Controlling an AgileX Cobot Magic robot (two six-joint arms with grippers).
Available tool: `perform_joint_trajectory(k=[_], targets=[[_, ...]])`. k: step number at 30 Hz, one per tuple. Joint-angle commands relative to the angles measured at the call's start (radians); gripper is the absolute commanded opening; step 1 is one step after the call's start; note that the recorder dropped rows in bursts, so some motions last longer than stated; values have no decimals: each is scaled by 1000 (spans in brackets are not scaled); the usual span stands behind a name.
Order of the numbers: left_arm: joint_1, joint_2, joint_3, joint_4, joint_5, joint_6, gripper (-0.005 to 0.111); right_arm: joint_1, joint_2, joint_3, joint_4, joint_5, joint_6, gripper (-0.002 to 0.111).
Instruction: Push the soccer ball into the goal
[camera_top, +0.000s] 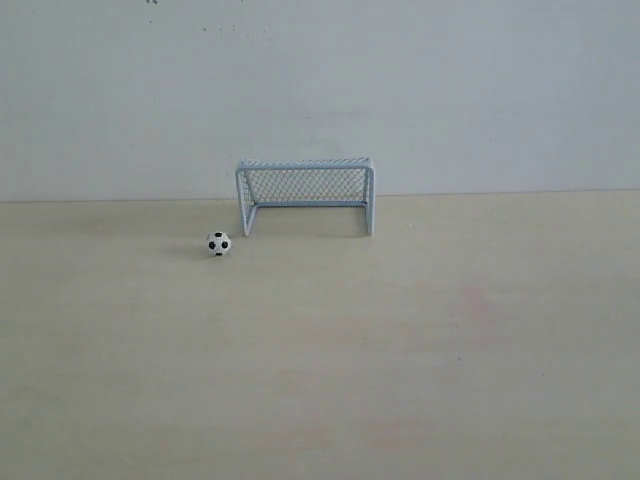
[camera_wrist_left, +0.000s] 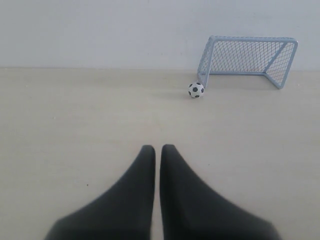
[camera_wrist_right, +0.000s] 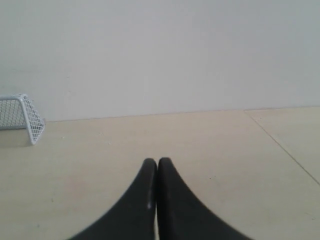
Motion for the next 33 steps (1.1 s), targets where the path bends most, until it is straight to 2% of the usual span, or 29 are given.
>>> perform_joint_trajectory(k=[1,4,18,33], targets=[[2,-3,4,4,1,-10,4,-3,-8,82,-28,-62,10,0],[2,-3,4,4,1,-10,4,-3,-8,154,-4,-138,50,0],[2,-3,4,4,1,-10,4,1,-8,154,-4,-40,46,0],[2,-3,4,4,1,-10,4,159,-8,154,-21,12,26,0]])
